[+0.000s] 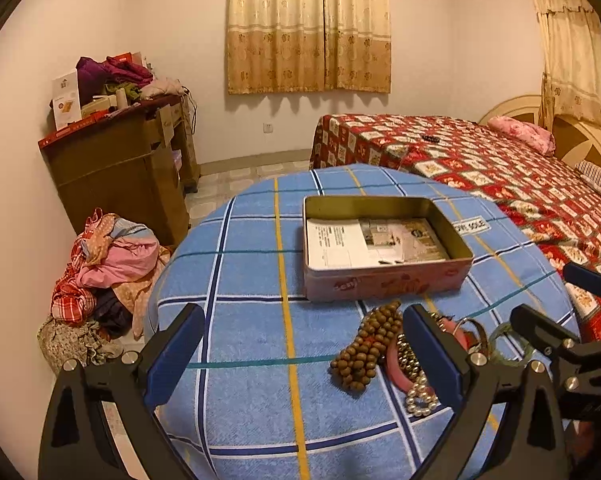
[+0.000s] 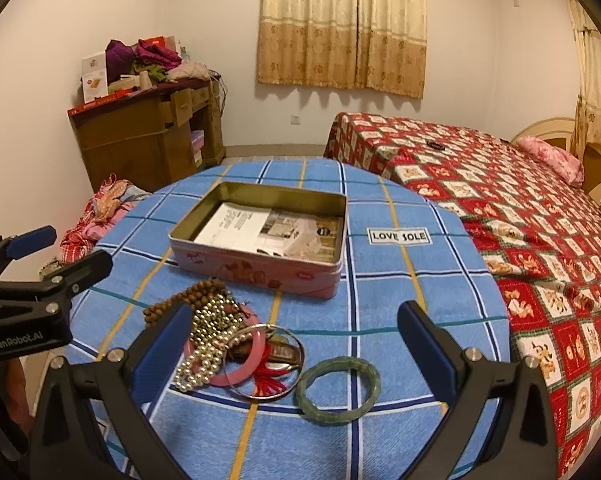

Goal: Organize jewelry
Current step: 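Grasp the brown wooden bead bracelet with the left tool while the right tool grasps the green jade bangle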

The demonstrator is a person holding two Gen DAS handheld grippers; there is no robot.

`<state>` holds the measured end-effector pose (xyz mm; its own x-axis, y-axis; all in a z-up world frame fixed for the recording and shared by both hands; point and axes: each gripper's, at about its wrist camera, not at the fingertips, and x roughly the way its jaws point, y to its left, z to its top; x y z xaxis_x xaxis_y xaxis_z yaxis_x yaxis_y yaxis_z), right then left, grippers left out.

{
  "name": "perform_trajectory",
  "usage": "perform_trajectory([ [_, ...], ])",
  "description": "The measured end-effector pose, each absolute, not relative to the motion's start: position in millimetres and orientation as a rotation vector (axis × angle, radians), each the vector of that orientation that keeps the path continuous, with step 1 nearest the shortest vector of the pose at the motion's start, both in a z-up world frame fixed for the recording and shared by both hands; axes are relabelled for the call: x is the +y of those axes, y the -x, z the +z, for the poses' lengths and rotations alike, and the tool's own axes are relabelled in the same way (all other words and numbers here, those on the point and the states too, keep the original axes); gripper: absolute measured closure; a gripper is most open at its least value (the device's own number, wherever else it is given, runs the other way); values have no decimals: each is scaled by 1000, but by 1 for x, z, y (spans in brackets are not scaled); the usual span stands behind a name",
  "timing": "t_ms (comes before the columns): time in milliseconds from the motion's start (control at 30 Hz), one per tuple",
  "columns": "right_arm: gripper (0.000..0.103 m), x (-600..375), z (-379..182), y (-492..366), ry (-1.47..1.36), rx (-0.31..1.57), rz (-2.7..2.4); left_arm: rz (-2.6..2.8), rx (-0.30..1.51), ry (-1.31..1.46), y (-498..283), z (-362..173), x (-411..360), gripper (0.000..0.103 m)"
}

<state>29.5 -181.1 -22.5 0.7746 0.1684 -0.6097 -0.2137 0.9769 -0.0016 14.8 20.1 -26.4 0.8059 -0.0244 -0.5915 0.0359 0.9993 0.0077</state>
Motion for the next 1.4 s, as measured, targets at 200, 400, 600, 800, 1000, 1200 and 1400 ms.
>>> perform_trajectory([
  [200,0,-195,-42,-35,66,688,178,-37,699,-1,-28,-55,28,4],
  [400,1,-208,-61,-35,48,733,162,-95,718,-7,-38,-66,12,4],
  [600,1,-213,-71,-33,40,756,164,-136,762,-44,-51,-84,-5,19],
  [800,1,-215,-75,-33,32,761,169,-206,828,5,-58,-100,-4,30],
  [1000,15,-217,-81,-34,30,784,175,-301,822,27,-52,-95,-7,81],
  [1200,30,-218,-89,-36,42,818,177,-307,763,8,-42,-82,-6,82],
  [1400,47,-218,-95,-36,25,844,201,-305,738,15,-38,-74,-2,82],
])
